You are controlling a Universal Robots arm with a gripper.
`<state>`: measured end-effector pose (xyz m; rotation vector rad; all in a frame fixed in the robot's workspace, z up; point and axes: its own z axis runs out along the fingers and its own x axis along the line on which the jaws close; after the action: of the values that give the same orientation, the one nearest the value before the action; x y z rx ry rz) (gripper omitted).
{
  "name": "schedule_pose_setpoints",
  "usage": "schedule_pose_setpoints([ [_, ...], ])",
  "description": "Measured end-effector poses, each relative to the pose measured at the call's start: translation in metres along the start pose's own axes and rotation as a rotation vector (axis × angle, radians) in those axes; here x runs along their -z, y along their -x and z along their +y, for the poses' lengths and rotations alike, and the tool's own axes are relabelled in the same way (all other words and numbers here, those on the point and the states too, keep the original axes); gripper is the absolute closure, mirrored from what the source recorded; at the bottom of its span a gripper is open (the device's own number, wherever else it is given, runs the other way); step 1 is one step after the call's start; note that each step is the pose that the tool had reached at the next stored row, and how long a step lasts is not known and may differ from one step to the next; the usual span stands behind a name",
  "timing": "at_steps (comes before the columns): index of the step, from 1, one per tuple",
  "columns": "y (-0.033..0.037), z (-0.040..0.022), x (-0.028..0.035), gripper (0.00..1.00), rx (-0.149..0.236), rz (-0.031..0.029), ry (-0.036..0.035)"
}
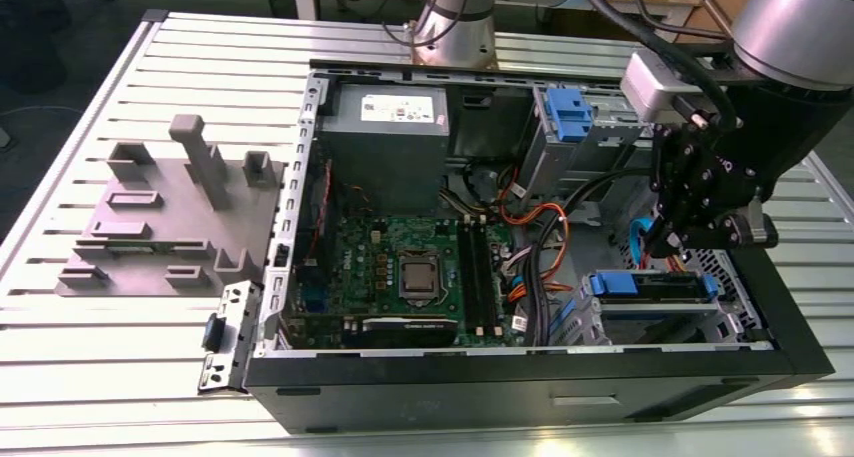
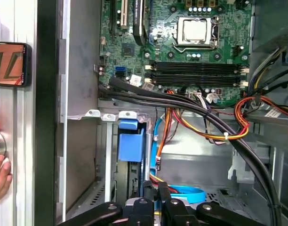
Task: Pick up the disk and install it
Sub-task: 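Insert the second disk wire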
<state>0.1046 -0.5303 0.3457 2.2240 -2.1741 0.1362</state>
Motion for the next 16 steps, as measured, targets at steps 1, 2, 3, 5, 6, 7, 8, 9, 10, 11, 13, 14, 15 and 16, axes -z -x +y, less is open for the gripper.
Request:
schedule_pose_setpoints([
  [1, -0.0013, 0.0001, -0.0002, 0.84, 0.000, -0.0002, 0.0000],
  [2, -0.0027, 0.0001, -0.0004, 0.84, 0.000, -0.0004, -0.0001],
  [3, -0.0043, 0.0001, -0.0007, 0.84, 0.000, -0.0008, -0.0004],
  [5, -0.0071, 0.0002, -0.0010, 0.84, 0.000, -0.0012, -0.0007],
  [6, -0.0085, 0.0003, -0.0013, 0.84, 0.000, -0.0015, -0.0008],
  [7, -0.0098, 0.0003, -0.0016, 0.84, 0.000, -0.0018, -0.0010],
  [8, -0.0109, 0.0003, -0.0019, 0.84, 0.000, -0.0023, -0.0013],
  [9, -0.0118, 0.0004, -0.0022, 0.84, 0.000, -0.0028, -0.0016],
  [10, -0.0125, 0.0004, -0.0027, 0.84, 0.000, -0.0037, -0.0021],
  [11, -0.0130, 0.0004, -0.0031, 0.84, 0.000, -0.0046, -0.0027],
  [13, -0.0135, 0.0007, -0.0043, 0.84, 0.000, -0.0070, -0.0044],
  [14, -0.0138, 0.0009, -0.0048, 0.84, 0.000, -0.0078, -0.0054],
  [15, -0.0141, 0.0012, -0.0051, 0.84, 0.000, -0.0081, -0.0064],
  [16, -0.0145, 0.0015, -0.0053, 0.84, 0.000, -0.0085, -0.0074],
])
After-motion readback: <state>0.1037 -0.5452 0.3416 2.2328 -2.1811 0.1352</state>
